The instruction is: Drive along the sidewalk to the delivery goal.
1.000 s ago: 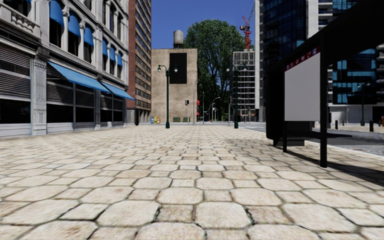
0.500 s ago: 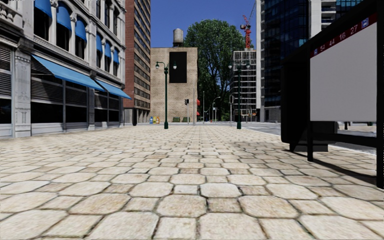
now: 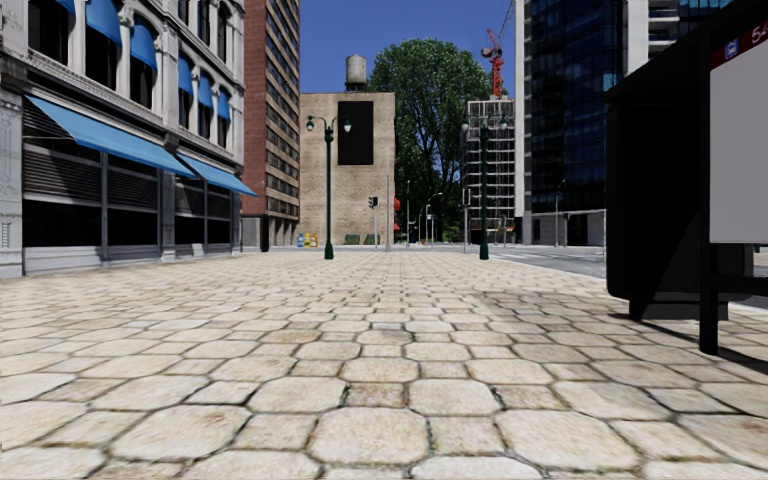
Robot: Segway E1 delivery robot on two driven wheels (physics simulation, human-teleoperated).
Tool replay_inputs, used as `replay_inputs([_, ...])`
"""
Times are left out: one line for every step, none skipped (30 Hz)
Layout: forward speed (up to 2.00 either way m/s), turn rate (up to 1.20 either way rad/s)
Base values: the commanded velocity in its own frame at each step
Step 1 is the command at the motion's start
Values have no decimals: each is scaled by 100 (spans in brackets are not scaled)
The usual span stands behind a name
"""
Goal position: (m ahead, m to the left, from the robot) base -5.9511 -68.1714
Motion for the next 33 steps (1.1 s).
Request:
replay_inputs([200,0])
replay_inputs([200,0])
replay_inputs([200,0])
replay_inputs([200,0])
replay_inputs([200,-1])
replay_inputs([200,-1])
replay_inputs([200,-2])
replay_inputs([200,-3])
replay_inputs([200,-4])
replay_inputs([200,-4])
replay_inputs([200,-4])
replay_inputs([200,-4])
replay_inputs([200,-4])
replay_inputs([200,-4])
replay_inputs([200,-4])
replay_inputs([200,-4])
replay_inputs([200,-4])
replay_inputs([200,-5])
replay_inputs([200,-5])
replay_inputs([200,-5])
replay_inputs([200,-5])
replay_inputs([200,-6])
replay_inputs([200,-9])
replay_inputs([200,-10])
replay_inputs([200,-10])
replay_inputs([200,-10])
replay_inputs([200,-10])
replay_inputs([200,-10])
replay_inputs([200,-10])
replay_inputs([200,-10])
replay_inputs([200,-10])
replay_inputs([200,-10])
replay_inputs([200,-10])
